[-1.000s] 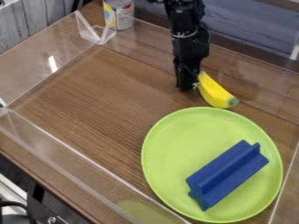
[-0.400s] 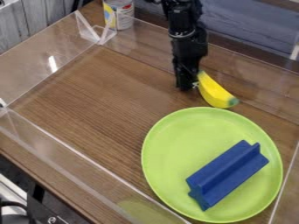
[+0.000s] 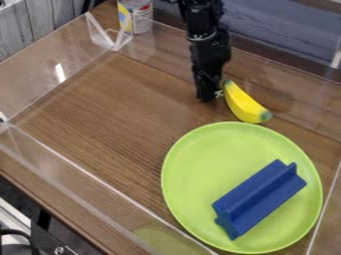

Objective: Remove the banana from inside the green plate and put it on the table

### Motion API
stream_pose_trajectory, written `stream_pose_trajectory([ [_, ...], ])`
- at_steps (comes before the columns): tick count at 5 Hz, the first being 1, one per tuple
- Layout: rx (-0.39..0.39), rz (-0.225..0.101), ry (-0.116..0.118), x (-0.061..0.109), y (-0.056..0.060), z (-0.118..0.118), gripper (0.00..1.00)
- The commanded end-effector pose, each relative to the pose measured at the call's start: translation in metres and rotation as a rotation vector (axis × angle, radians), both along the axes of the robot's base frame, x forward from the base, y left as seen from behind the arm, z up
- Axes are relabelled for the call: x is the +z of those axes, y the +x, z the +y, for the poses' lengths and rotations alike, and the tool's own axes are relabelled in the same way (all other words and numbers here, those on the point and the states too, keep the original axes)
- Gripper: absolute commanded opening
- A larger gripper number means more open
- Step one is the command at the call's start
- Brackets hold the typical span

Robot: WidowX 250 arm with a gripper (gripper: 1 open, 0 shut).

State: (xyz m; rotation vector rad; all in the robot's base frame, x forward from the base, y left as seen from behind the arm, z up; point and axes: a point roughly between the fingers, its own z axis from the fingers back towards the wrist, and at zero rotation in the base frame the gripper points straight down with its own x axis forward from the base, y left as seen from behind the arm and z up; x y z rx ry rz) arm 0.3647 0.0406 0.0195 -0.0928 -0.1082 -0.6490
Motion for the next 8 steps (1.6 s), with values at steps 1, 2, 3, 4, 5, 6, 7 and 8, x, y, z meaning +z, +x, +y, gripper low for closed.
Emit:
stream_pose_trajectory([
  [1,0.022,-0.021,0.004,0.007,0.004,0.011,0.00],
  [2,0.032,-0.015,-0.001,0.007,0.004,0.014,0.00],
  [3,0.041,-0.009,-0.006,0.007,0.004,0.017,0.00],
  [4,0.050,-0.002,-0.011,0.008,0.004,0.020,0.00],
  [5,0.057,0.005,-0.016,0.008,0.005,0.023,0.00],
  [6,0.063,0.011,-0.020,0.008,0.005,0.025,0.00],
  [7,0.069,0.019,-0.025,0.008,0.005,0.026,0.00],
  [8,0.075,0.025,-0.029,0.008,0.004,0.028,0.00],
])
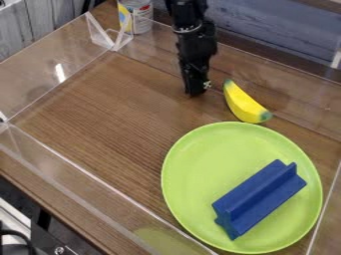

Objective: Remove the banana from inside the green plate and put it on the table

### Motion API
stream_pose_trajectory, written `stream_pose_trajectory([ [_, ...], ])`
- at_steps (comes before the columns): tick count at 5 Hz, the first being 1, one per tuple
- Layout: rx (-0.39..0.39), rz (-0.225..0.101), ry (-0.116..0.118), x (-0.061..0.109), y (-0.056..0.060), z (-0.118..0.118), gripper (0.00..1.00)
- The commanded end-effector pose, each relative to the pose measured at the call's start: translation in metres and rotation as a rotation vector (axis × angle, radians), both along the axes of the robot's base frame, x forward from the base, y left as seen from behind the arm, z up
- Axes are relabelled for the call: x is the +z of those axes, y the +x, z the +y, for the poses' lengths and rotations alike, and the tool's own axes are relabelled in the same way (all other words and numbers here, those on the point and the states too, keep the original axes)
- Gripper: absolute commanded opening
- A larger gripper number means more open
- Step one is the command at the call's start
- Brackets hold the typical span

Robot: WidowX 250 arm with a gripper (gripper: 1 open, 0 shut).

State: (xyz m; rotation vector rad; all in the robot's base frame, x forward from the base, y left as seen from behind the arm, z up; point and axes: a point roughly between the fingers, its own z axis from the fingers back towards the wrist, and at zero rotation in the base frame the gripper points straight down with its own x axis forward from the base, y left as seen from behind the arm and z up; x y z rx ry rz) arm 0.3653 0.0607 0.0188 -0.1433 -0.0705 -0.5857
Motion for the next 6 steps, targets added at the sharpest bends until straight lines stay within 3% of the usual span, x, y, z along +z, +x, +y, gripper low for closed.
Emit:
stream_pose_trajectory([
  [1,0.022,-0.023,0.006,0.0091,0.0032,0.0097,0.00],
  [6,0.044,0.008,-0.014,0.0105,0.0026,0.0145,0.00],
])
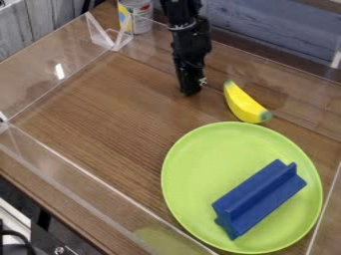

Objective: Remove the banana from inside the green plate and put it on the table

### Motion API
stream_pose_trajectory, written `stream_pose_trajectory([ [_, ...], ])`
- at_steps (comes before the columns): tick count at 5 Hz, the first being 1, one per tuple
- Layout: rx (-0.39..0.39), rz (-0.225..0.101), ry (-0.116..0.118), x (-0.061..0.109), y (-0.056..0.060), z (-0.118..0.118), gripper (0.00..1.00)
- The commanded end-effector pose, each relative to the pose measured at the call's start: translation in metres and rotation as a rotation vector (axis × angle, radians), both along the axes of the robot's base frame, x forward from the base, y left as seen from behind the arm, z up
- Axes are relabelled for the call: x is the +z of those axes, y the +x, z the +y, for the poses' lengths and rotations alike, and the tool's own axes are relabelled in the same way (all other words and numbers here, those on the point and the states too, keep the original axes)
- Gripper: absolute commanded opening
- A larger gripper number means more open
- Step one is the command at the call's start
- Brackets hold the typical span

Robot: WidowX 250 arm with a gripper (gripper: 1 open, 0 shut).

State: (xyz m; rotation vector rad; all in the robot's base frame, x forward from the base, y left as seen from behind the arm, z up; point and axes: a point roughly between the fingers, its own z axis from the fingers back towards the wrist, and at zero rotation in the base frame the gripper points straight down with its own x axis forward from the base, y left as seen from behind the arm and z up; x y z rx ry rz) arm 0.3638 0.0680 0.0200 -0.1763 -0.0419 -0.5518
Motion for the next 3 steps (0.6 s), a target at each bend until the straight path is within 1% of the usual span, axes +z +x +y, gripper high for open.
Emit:
stream_pose_trajectory([
  [1,0.018,-0.025,0.006,0.0083,0.0038,0.0078,0.00],
  [3,0.025,-0.015,-0.003,0.0087,0.0036,0.0088,0.00],
])
